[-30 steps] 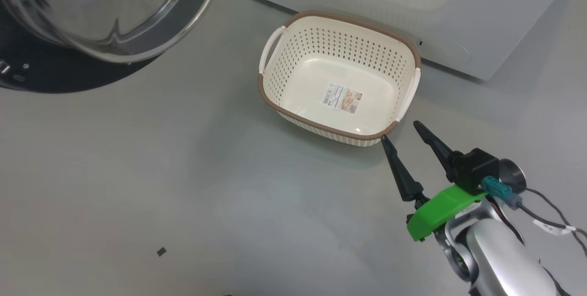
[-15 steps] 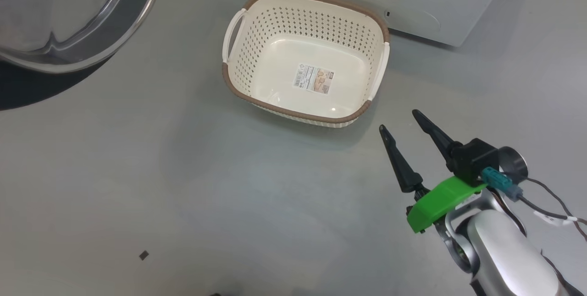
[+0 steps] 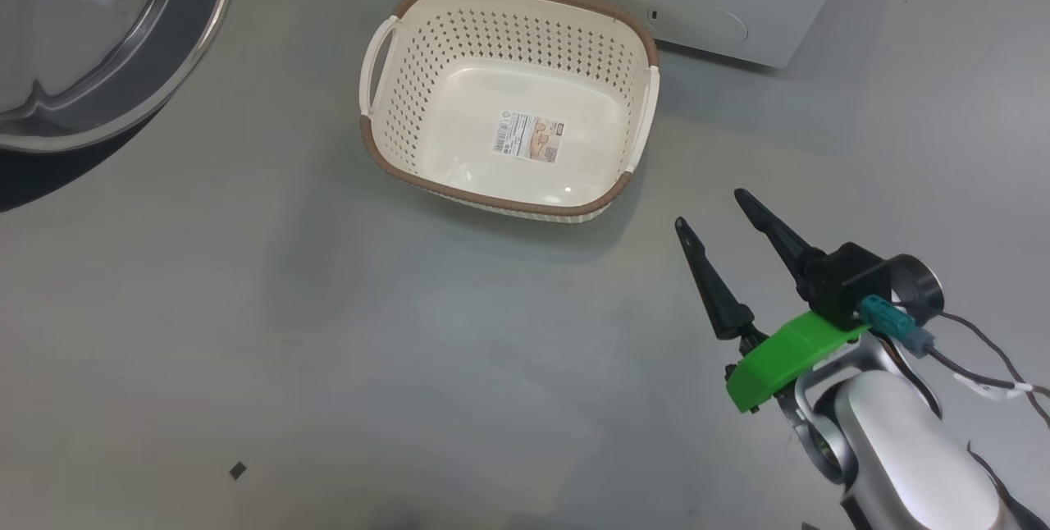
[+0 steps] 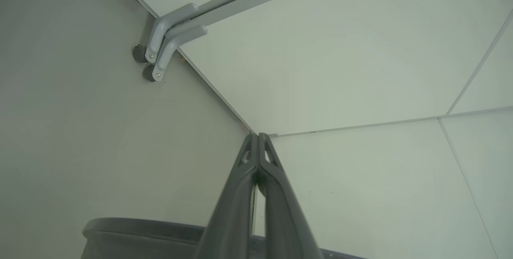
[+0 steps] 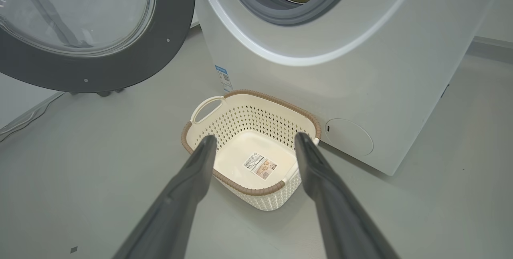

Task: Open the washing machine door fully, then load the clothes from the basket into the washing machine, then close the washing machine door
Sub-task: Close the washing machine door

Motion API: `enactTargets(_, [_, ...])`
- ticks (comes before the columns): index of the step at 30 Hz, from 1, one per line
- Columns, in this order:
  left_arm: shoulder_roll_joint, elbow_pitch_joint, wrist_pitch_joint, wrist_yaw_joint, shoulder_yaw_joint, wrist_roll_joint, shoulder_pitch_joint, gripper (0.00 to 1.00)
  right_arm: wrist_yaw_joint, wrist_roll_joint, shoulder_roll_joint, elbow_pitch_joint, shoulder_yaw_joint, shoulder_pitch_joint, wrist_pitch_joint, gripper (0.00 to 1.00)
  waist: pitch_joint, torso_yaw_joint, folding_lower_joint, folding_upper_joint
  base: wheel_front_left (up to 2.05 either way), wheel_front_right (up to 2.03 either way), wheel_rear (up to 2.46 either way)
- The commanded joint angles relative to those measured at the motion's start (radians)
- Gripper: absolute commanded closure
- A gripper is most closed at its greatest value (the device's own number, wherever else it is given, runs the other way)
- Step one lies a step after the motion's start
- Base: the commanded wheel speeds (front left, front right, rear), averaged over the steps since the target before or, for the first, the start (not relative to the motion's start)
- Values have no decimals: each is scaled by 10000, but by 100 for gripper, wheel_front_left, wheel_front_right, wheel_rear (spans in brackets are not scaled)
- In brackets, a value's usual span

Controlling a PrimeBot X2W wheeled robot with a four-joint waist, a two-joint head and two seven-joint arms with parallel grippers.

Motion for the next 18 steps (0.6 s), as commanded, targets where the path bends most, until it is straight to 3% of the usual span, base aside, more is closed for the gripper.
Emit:
enactTargets(1, [897, -318, 117, -6, -7, -17, 26, 100, 40, -94, 40, -381, 165, -35, 7, 0, 15, -14, -1, -1, 0, 0, 0])
enactTargets(18, [468, -166, 1883, -6, -576, -424, -249, 100, 40, -185, 56, -528, 94, 21, 81, 0, 140, -73, -1, -1, 0, 0, 0])
